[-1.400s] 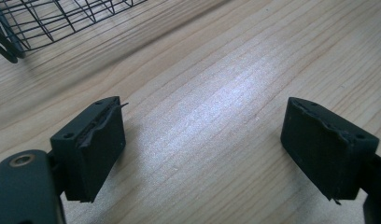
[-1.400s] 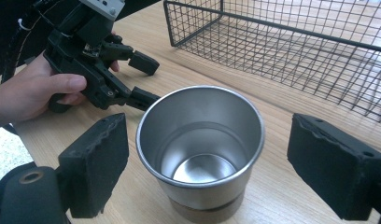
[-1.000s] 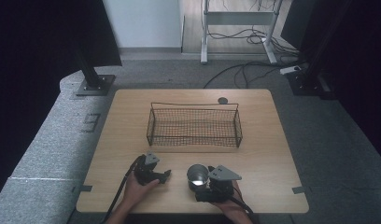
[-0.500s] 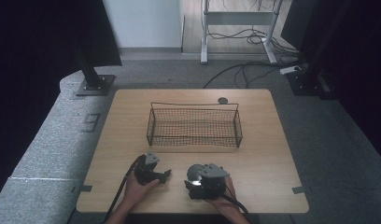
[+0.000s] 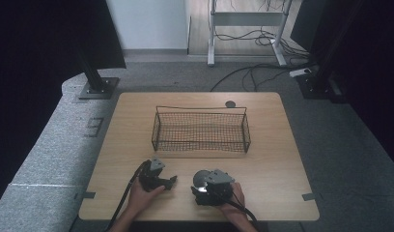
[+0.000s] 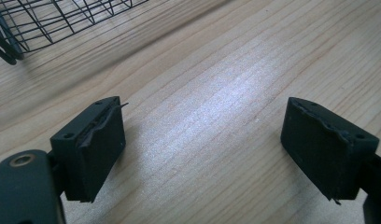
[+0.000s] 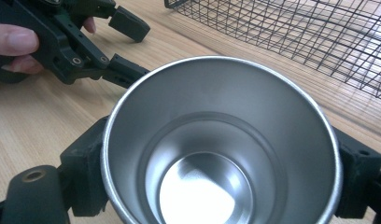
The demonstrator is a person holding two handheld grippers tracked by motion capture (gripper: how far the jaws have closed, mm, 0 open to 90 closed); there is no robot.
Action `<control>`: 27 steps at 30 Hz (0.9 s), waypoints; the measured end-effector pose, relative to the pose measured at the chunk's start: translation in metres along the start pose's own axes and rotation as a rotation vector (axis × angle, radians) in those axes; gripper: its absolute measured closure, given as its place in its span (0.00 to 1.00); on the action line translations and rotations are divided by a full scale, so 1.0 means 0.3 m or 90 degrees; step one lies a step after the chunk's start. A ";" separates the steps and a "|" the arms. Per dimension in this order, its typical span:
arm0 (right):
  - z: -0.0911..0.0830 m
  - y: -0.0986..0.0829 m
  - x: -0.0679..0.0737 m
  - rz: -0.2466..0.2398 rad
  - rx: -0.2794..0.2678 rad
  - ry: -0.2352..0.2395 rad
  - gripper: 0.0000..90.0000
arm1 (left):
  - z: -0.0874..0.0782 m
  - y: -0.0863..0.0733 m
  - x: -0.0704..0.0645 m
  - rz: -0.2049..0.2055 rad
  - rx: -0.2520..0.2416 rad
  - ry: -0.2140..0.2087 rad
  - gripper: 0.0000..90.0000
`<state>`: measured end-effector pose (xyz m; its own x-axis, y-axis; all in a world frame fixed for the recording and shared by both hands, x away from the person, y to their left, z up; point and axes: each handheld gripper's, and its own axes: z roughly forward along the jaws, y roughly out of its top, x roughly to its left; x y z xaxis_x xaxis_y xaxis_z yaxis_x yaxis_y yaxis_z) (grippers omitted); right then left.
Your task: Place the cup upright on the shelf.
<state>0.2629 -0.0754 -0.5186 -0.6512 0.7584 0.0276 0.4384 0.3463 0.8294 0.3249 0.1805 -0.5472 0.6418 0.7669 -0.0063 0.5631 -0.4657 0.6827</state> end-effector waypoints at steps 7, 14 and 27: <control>-0.001 0.001 -0.007 -0.009 0.002 0.017 0.16 | 0.000 0.000 0.000 0.000 0.000 0.000 0.15; -0.010 0.001 -0.017 -0.005 0.004 0.018 0.16 | 0.000 0.000 0.000 0.000 0.000 0.000 0.15; -0.054 0.012 -0.046 0.008 -0.018 0.015 0.16 | 0.000 0.000 0.000 0.000 0.000 0.000 0.15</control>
<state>0.2634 -0.0935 -0.5068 -0.6608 0.7488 0.0513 0.4290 0.3208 0.8444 0.3249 0.1805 -0.5472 0.6415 0.7671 -0.0067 0.5633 -0.4651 0.6829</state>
